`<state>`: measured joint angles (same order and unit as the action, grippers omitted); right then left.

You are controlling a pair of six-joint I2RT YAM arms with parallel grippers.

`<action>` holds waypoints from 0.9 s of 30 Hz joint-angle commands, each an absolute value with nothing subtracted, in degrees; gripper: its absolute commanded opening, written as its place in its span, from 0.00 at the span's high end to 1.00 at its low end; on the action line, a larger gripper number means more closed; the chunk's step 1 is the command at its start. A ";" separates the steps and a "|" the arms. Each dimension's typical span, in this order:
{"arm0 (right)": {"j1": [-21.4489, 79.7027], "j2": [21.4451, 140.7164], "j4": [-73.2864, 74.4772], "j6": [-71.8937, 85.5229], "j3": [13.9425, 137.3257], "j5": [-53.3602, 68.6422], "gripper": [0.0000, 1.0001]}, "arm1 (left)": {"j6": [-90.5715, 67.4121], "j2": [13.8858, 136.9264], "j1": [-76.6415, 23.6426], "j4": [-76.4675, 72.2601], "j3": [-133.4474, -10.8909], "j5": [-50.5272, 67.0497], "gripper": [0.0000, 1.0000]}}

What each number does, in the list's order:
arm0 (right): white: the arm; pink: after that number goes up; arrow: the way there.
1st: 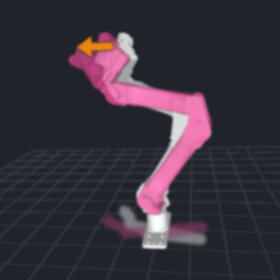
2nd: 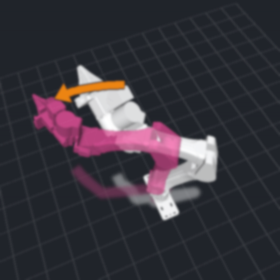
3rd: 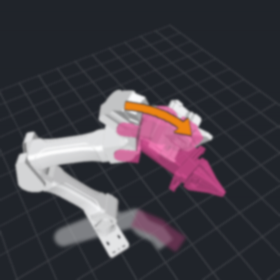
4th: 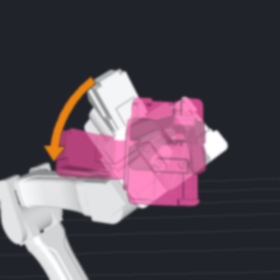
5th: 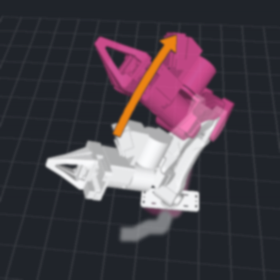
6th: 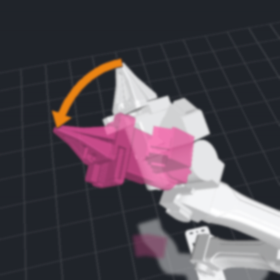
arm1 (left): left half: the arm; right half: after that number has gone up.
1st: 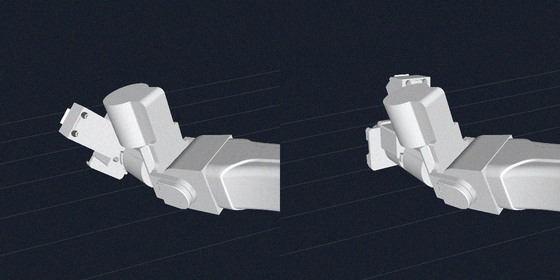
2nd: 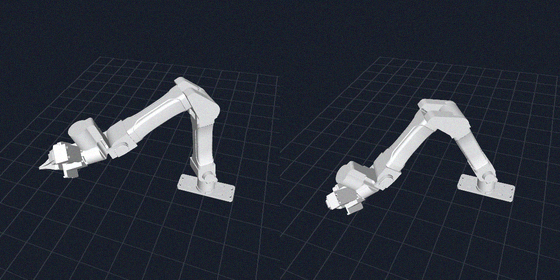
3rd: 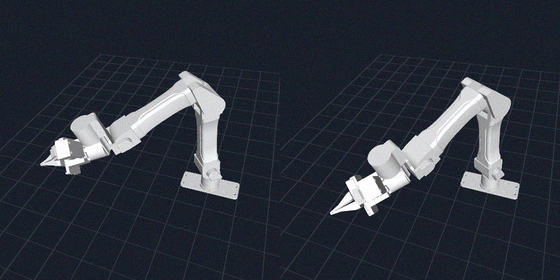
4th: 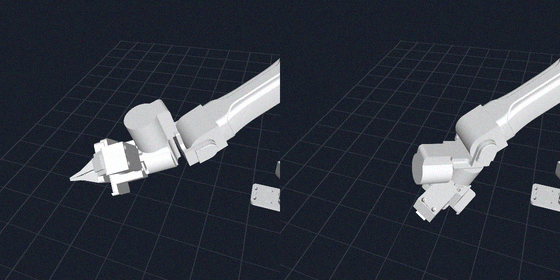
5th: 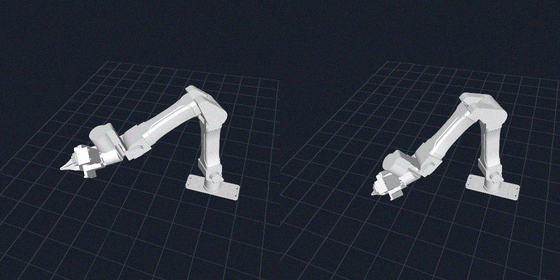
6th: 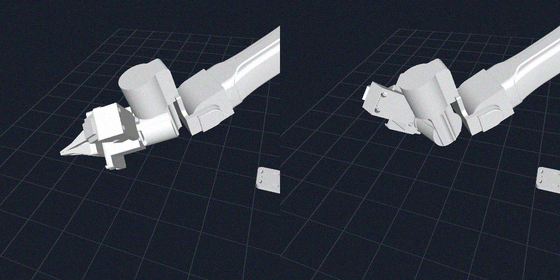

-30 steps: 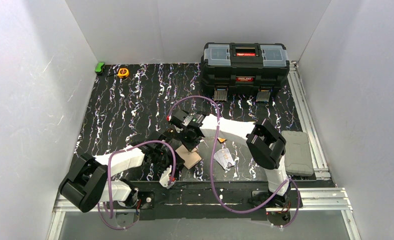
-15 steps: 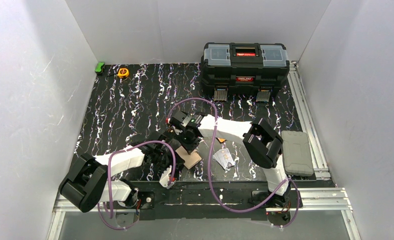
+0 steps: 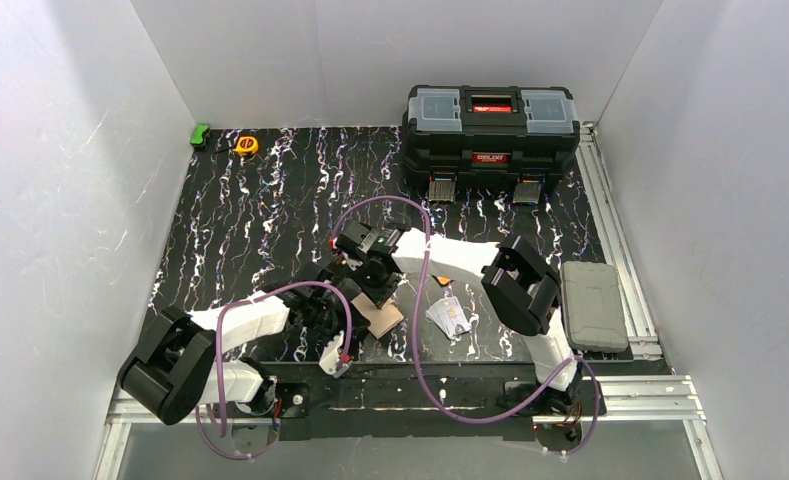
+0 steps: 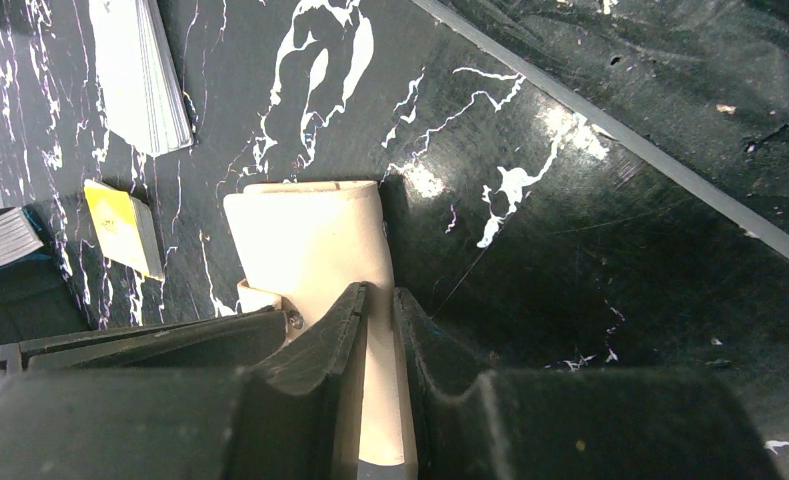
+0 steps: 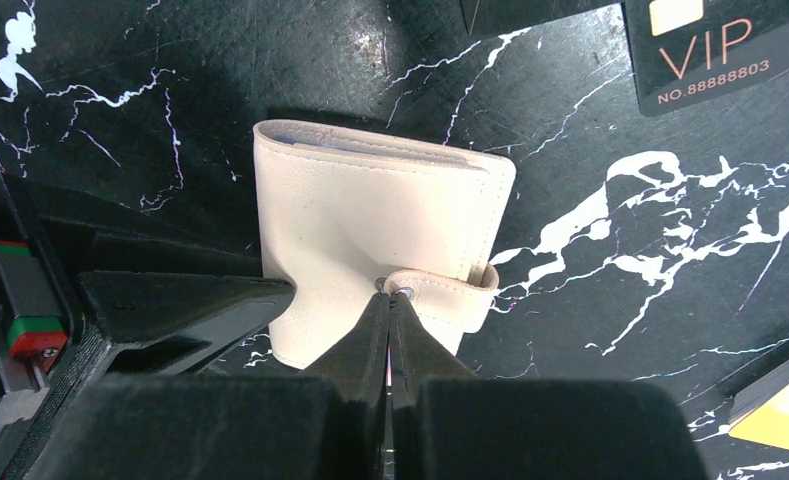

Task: Put the credit cards into the card holder
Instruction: Close the card holder at the center of the board.

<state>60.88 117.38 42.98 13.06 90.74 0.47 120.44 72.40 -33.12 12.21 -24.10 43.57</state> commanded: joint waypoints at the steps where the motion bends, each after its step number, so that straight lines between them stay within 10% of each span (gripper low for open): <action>1: 62.02 121.17 43.59 12.16 90.72 0.38 0.99 | 126.21 72.93 -33.49 16.00 -22.70 43.86 0.86; 27: 65.15 130.99 48.67 9.58 96.92 -1.41 0.99 | 118.95 54.90 -32.48 30.61 -20.21 37.10 0.71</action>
